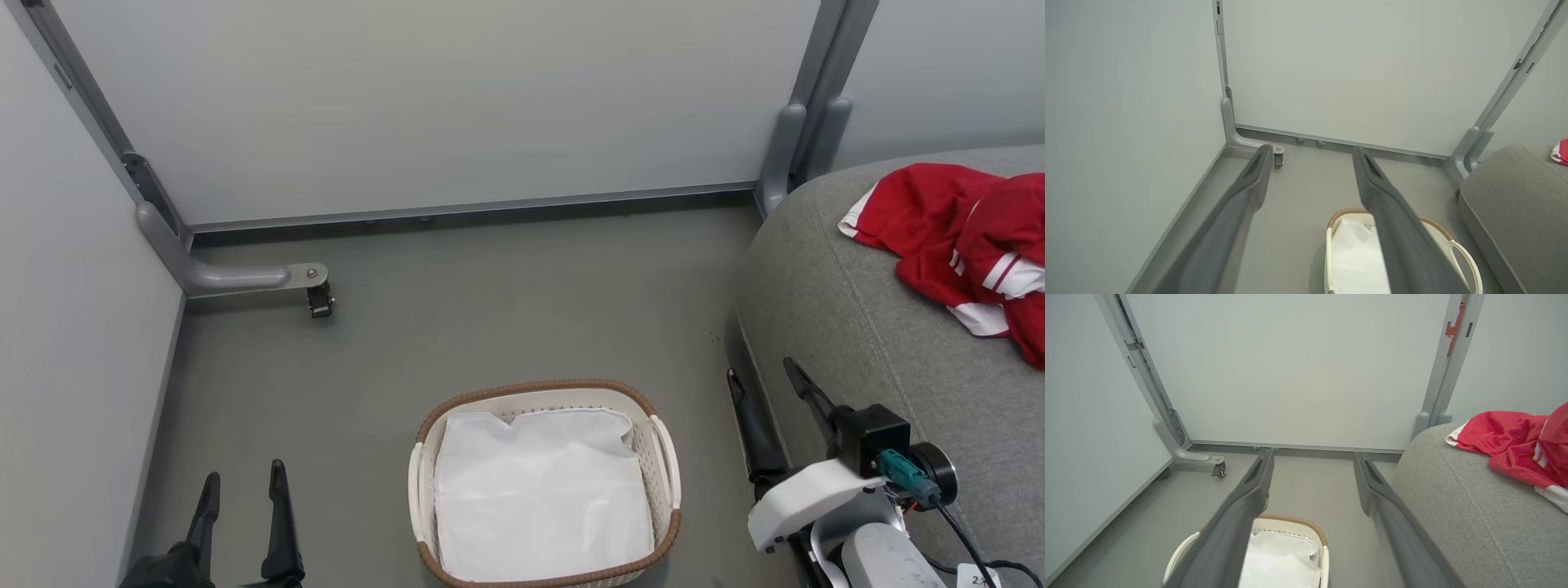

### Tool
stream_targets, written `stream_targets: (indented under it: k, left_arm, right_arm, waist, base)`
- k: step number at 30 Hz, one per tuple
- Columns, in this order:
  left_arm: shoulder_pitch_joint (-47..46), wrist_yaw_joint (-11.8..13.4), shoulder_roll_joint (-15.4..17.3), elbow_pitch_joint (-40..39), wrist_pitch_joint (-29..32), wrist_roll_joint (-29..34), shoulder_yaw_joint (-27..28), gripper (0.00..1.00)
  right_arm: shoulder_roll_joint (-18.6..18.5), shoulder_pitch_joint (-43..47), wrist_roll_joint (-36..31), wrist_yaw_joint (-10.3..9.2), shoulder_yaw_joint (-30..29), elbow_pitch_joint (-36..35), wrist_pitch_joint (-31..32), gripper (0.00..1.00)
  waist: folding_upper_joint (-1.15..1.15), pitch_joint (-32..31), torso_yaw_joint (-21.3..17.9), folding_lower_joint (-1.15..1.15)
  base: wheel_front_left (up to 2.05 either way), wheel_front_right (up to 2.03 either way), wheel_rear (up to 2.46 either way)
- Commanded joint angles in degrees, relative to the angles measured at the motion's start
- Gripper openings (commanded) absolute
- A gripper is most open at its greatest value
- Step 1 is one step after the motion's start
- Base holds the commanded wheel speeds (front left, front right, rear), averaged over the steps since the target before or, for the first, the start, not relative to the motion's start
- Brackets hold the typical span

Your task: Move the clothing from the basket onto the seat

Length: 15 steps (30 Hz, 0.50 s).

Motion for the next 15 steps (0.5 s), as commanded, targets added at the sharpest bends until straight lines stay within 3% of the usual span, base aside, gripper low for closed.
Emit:
stream_targets:
  k: [1,15]
  left_arm:
    - [0.5,-0.34,-0.33,-0.18,-0.04,0.5,0.34,1.0]
    - [-0.2,-1.81,-1.1,0.13,-0.04,1.86,1.58,1.0]
  right_arm:
    - [-0.27,0.71,0.39,-0.08,0.04,-0.27,-0.08,1.0]
    - [-0.25,0.97,0.74,-0.08,-0.38,-0.3,-0.08,1.0]
  waist:
    - [0.0,-0.04,-0.18,0.01]
    - [0.0,-0.19,-0.42,0.01]
  base:
    - [0.0,0.0,0.0]
    - [0.0,0.0,0.0]
